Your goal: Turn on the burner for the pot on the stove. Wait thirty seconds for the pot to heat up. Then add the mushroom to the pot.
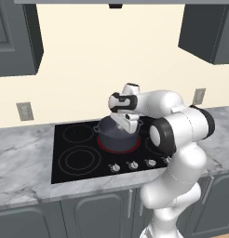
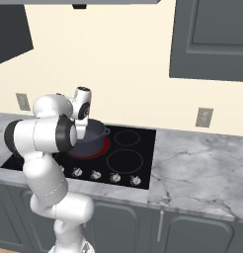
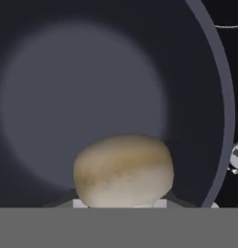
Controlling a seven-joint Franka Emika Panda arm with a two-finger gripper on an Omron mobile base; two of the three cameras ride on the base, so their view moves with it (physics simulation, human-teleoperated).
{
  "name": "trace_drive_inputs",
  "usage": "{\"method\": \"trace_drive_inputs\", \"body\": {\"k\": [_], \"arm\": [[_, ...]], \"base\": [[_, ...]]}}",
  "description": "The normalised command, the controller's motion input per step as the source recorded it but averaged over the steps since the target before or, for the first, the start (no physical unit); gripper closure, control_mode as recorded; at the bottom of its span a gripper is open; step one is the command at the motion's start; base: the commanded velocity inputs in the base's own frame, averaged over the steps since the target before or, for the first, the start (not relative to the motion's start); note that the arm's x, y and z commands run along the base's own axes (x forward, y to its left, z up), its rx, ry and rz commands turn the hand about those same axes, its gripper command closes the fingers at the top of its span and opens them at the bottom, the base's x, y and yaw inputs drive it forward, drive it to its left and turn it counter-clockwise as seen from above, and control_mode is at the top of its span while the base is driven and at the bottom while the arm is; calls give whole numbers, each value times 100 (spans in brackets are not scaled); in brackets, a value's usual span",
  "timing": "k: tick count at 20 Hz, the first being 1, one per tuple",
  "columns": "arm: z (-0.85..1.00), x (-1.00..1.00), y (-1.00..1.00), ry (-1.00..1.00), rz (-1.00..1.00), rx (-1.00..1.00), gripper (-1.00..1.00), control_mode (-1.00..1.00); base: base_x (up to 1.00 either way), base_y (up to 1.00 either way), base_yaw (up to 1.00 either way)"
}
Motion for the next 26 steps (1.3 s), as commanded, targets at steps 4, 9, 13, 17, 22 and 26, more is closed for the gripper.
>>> {"method": "trace_drive_inputs", "body": {"k": [4,9,13,17,22,26], "arm": [[-4,6,3,-7,0,0,100,-100],[-1,2,1,-9,0,1,100,-100],[-4,0,0,-11,0,3,100,-100],[-9,1,0,-13,0,5,100,-100],[-8,6,0,-6,0,0,100,-100],[-1,16,0,0,0,0,100,-100]], "base": [[0,0,0],[0,0,0],[0,0,0],[0,0,0],[0,0,0],[0,0,0]]}}
